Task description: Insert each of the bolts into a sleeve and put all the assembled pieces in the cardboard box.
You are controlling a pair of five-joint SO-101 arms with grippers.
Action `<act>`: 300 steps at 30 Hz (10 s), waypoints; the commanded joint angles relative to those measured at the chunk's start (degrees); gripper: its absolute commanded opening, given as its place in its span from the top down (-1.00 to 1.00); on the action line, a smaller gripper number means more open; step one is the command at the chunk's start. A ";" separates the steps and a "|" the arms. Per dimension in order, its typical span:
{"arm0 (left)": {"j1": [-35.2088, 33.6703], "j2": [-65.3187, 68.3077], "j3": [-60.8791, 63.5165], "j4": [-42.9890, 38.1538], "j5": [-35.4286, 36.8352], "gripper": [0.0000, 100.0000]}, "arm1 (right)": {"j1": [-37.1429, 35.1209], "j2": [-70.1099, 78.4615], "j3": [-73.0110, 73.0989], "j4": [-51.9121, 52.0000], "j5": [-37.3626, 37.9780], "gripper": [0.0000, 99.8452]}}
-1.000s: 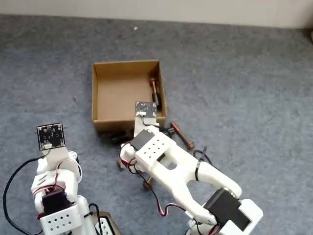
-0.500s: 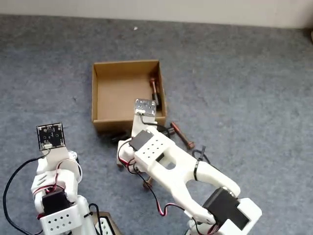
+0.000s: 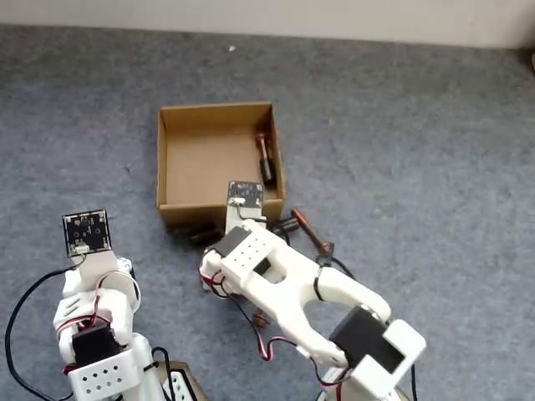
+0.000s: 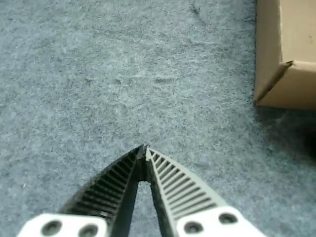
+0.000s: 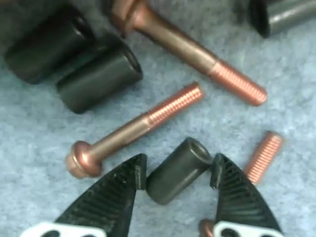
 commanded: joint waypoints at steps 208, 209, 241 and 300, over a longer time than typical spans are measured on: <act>40.66 6.64 -40.84 -7.65 32.62 0.99 | 9.36 -110.11 54.11 -10.33 59.16 0.99; 40.66 5.85 -39.96 -8.09 32.62 0.99 | 8.31 -109.58 55.16 -11.30 59.43 0.99; 49.89 0.13 -36.44 -9.14 32.18 0.99 | 1.27 -109.49 52.79 -22.81 59.60 0.99; 29.05 0.04 -41.80 15.21 16.00 0.57 | 15.25 -109.41 50.33 -9.98 59.25 0.99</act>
